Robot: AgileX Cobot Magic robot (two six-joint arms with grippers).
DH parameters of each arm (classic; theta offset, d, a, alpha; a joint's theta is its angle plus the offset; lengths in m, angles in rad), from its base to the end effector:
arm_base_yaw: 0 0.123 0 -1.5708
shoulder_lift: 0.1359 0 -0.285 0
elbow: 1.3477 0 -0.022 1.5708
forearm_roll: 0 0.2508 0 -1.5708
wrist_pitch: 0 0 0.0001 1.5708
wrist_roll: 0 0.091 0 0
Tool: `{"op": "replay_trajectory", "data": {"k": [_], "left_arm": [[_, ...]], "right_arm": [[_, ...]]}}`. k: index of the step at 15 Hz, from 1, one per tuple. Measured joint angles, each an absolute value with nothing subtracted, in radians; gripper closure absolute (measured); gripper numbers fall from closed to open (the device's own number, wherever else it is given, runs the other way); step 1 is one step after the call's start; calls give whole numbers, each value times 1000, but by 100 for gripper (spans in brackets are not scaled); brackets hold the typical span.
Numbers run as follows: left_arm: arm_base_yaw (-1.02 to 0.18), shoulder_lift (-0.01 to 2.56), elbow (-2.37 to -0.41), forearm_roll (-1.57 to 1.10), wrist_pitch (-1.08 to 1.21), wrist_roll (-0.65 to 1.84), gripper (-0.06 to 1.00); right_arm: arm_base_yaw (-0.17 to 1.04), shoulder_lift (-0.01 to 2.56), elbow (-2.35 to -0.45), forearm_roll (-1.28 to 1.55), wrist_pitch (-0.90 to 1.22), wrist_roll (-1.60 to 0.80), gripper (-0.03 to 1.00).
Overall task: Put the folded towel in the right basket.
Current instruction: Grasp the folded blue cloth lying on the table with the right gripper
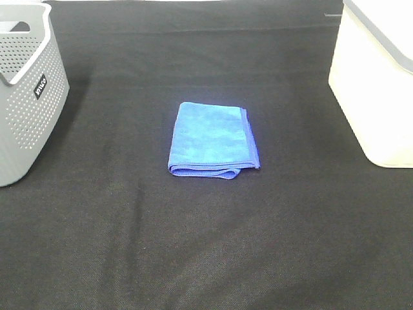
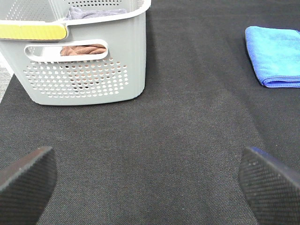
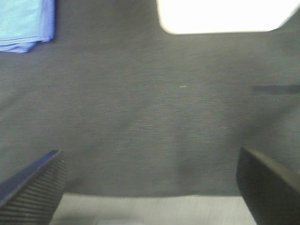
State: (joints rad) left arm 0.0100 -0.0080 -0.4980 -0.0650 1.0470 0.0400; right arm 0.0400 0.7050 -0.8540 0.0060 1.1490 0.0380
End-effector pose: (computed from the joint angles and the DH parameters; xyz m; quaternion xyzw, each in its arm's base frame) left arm -0.0053 -0.0052 0.2779 0.0138 0.8475 -0.0192 0.5303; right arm 0.1041 0.0047 0.3434 -0.0007 0.9464 0.0156 0.3227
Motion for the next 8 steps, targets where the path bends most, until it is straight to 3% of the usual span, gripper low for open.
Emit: {"op": "replay_trajectory", "data": {"k": [4,8], "left_arm": [[10,-8,-498,-65,1047,40,-3],[10,-8,-498,-65,1047,40,-3]], "right_arm": [[40,1194,-1273,140,1206,-23,2],[121,1578,-1490,435,1150,-176,2]]}}
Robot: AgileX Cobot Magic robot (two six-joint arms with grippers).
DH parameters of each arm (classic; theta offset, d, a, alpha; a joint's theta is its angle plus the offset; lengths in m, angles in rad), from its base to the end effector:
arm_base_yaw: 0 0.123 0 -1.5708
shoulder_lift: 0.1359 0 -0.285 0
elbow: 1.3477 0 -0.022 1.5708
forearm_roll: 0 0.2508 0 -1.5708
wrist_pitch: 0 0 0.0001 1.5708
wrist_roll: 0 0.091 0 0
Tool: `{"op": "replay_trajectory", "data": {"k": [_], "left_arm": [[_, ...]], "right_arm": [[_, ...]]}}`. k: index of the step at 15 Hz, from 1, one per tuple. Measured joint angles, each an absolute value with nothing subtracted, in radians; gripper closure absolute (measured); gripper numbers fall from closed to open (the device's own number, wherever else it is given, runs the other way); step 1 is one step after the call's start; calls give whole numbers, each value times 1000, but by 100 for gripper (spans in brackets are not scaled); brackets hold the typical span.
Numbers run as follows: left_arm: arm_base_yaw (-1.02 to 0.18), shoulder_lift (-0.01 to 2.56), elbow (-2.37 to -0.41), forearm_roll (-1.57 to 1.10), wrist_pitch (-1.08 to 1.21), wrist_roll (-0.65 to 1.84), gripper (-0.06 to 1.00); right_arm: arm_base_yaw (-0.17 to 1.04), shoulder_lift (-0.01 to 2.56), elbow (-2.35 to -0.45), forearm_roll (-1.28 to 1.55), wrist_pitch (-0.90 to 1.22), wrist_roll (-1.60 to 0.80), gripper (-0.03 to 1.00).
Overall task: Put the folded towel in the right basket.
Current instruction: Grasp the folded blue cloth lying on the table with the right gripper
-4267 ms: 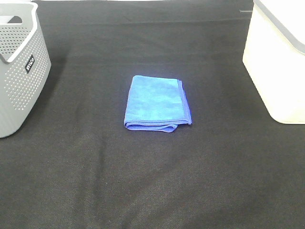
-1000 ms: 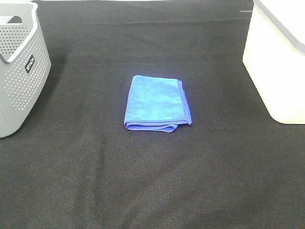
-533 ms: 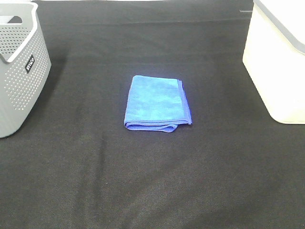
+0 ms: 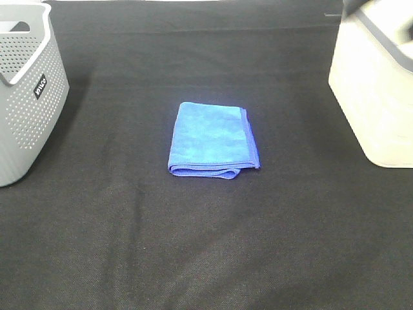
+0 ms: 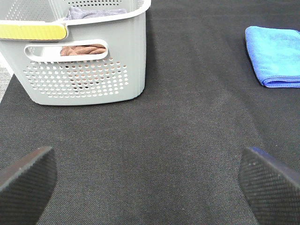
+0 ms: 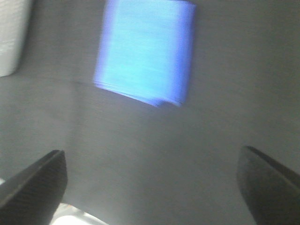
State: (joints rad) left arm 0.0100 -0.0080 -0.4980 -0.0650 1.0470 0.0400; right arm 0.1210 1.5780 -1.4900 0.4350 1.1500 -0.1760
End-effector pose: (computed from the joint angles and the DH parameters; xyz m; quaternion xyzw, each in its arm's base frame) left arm -0.0053 -0.0052 0.2779 0.0138 0.8475 -0.0192 0.5303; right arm 0.3219 0.0744 0.3515 -0.0966 0.9512 0.2053 0.2093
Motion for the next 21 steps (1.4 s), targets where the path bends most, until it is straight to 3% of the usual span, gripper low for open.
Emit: {"op": "replay_trajectory", "data": {"k": [3,7,10,15,20,21], "left_arm": [[10,-8,-498,-65,1047,40,-3],[10,-8,-498,-65,1047,40,-3],[10,-8,-498,-65,1047,40,-3],[10,-8,-498,-65,1047,40,-3],[10,-8,-498,-65,1047,40,-3],[10,-8,-498,-65,1047,40,-3]], "right_arm": [[145,1946,-1626,635,1103,-252,2],[130,2228,-1779,670,1046,-259,2],[79,2358,-1797,713,1031,-244,2],[109,2432,-1803,774,1015,-254,2],[281,2494,-1830,894,907,-253,10],[364,2511,-1841,922,843,-254,20]]}}
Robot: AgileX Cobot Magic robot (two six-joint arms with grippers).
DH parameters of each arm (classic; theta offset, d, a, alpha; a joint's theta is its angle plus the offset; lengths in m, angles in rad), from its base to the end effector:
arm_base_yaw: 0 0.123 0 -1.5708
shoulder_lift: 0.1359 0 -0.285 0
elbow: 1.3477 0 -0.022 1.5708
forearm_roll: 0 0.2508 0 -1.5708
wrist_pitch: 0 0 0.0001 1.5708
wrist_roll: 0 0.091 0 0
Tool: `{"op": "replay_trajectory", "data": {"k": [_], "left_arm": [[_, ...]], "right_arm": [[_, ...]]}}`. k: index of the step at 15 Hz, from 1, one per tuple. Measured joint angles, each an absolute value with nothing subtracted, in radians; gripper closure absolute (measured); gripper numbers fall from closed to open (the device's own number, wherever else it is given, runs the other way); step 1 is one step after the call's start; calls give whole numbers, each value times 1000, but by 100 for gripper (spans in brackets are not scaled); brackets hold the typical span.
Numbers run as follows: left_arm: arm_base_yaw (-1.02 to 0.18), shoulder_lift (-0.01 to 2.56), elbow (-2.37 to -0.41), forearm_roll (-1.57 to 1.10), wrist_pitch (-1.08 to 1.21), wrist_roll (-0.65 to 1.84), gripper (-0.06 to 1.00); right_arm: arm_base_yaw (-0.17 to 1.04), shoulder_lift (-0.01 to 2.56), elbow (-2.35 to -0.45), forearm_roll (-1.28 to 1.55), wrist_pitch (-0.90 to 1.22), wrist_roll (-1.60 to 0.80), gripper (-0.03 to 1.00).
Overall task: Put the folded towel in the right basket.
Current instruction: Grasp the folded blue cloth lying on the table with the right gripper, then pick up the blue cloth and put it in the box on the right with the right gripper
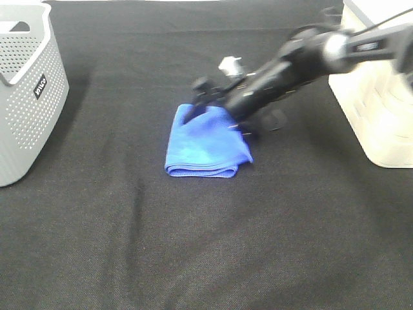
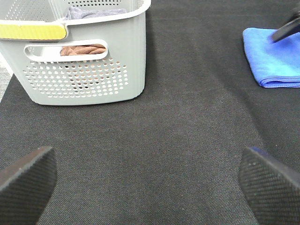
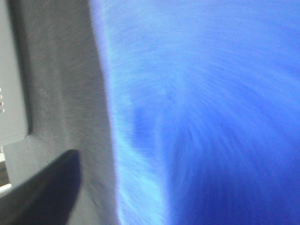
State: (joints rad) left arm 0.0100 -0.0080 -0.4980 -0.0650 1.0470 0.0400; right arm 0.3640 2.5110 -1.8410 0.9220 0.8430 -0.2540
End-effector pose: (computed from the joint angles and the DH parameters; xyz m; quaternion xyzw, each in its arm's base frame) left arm -0.0053 -0.0052 0.2779 0.0138 0.8475 -0.0192 0.5303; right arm 0.4481 0.2287 0.0711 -0.0134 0.9334 0.3557 0.0454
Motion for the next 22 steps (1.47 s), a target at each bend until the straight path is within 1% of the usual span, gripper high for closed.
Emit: {"op": "replay_trajectory", "data": {"k": [1,2,3,4,5,8,10,11,12,15,16,18,19,20,22], "left_arm": [[10,-8,-498,-65,1047,40,-3],[10,-8,-498,-65,1047,40,-3],[10,-8,-498,-65,1047,40,-3],[10,-8,-498,-65,1047,40,-3],[10,-8,-498,-65,1047,40,-3],[10,-8,-498,-65,1047,40,-3],[10,-8,-498,-65,1047,40,-3],[10,-8,-498,-65,1047,40,-3],[10,-8,-498,-65,1047,40,-3],[10,-8,-498,-65,1047,40,-3],[10,-8,-498,-65,1047,40,-3],[10,-8,-498,-65,1047,40,-3],[10,-8,-498,-65,1047,40,-3],[10,-8,-498,-65,1047,40,-3],[10,-8,-498,-65,1047,40,-3]], "right_arm": [[402,2514,-1841,921,800,-254,33],[425,2523,-1841,917,776,-254,50],[430,2529,-1839,923,771,-253,69],[430,2529,-1839,923,771,-253,69],[427,2529,-1838,924,773,-253,81],[365,2449,-1819,918,851,-276,80],[275,2325,-1834,965,892,-308,80],[213,2257,-1869,986,934,-316,80],[125,2175,-1963,1000,1011,-323,80],[-64,2082,-2156,993,1153,-294,80],[-131,2072,-2203,961,1187,-274,80],[-233,2072,-2224,834,1206,-266,80],[-277,2091,-2224,691,1206,-246,80],[-277,2091,-2224,691,1206,-246,80],[-297,2127,-2224,483,1206,-204,78]]}}
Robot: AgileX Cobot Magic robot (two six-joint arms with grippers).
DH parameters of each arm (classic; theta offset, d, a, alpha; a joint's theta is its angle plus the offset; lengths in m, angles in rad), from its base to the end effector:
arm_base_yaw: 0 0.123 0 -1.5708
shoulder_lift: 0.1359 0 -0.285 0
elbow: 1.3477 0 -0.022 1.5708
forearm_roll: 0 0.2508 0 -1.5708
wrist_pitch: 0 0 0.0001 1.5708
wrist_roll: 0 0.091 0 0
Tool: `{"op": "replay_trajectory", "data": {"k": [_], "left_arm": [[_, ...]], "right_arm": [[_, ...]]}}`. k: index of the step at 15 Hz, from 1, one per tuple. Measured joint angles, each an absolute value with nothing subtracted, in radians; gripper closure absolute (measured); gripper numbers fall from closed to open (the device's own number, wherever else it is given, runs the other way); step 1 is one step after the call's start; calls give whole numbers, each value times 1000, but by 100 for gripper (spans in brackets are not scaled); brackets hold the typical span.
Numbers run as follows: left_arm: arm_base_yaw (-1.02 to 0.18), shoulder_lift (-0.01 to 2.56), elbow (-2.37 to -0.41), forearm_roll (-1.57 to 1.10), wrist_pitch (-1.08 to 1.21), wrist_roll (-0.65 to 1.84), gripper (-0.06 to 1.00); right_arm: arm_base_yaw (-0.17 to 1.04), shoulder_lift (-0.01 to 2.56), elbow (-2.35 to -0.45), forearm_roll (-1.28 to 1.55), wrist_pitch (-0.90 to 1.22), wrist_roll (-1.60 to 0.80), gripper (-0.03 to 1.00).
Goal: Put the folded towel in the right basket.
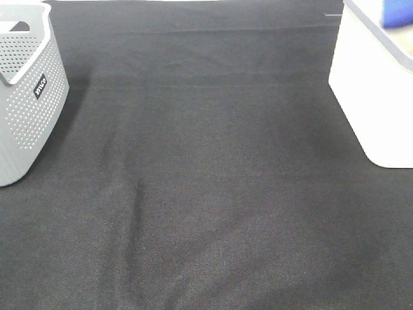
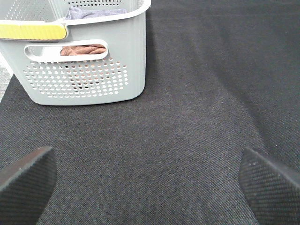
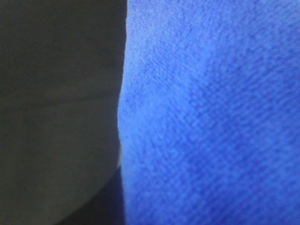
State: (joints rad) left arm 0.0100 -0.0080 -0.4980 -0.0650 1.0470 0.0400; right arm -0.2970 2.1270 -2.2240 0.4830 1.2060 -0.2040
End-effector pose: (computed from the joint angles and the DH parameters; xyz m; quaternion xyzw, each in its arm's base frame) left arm -0.0053 -0.0052 0.2779 0.0138 0.8475 -0.0192 0.5303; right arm 0.4610 -0.0998 0.3419 0.0650 0.9326 0.1655 0.3140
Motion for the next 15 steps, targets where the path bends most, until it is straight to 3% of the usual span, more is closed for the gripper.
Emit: {"op": "replay_trajectory", "data": {"k": [1,3,4,8,10,13,15], "left_arm": [[10,-8,-498,-65,1047,40,-3],[10,-8,-498,-65,1047,40,-3],[10,-8,-498,-65,1047,40,-3],[10,-8,-498,-65,1047,40,-3],[10,-8,-498,-65,1047,40,-3],[10,-8,-498,-65,1047,40,-3],[10,-8,-498,-65,1047,40,-3]], "right_arm": [[-297,2147,-2224,386,1207,-170,64],[-269,2170,-2224,270,1213,-142,18],[-240,2170,-2224,246,1213,-141,8],[33,2114,-2290,108,1213,-89,1],[91,1997,-2226,88,1213,-35,1],[88,1758,-1967,9,1211,0,1],[87,1548,-1662,-39,1208,36,1]]}}
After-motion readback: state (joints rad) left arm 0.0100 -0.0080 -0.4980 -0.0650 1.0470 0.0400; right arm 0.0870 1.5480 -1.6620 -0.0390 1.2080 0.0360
